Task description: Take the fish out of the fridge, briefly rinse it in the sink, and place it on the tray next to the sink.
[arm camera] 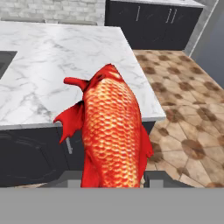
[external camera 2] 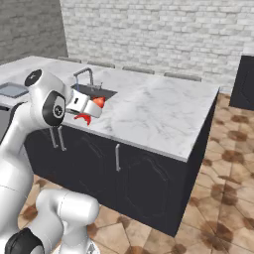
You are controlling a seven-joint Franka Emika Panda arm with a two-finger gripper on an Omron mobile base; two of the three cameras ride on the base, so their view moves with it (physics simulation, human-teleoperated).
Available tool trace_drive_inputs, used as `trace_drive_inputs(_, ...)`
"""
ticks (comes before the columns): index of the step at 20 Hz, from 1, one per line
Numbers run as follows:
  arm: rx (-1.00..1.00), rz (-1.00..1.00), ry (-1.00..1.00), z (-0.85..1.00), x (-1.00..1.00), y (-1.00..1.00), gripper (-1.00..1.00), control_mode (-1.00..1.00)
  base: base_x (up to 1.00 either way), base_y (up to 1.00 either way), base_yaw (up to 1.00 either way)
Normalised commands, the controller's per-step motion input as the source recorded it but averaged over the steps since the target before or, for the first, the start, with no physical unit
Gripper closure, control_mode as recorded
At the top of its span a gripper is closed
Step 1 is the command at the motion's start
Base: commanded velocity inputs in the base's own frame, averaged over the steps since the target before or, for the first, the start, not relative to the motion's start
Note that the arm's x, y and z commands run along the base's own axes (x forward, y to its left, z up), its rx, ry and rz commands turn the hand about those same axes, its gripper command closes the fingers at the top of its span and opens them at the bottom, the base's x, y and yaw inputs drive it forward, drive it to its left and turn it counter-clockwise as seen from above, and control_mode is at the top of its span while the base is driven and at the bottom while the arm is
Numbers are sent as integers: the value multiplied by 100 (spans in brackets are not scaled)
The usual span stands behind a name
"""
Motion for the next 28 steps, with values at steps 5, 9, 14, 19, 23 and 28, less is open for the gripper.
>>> trace_drive_inputs(5,0,0,0,0,0,0,100,100,14,100,-52)
trace_drive_inputs(9,0,0,0,0,0,0,100,100,33,100,-41)
trace_drive_inputs(14,0,0,0,0,0,0,100,100,29,100,-32)
trace_drive_inputs(19,0,0,0,0,0,0,100,100,53,98,-25)
trace_drive_inputs(23,0,0,0,0,0,0,100,100,98,21,-19)
trace_drive_inputs(28,0,0,0,0,0,0,100,100,95,0,-10)
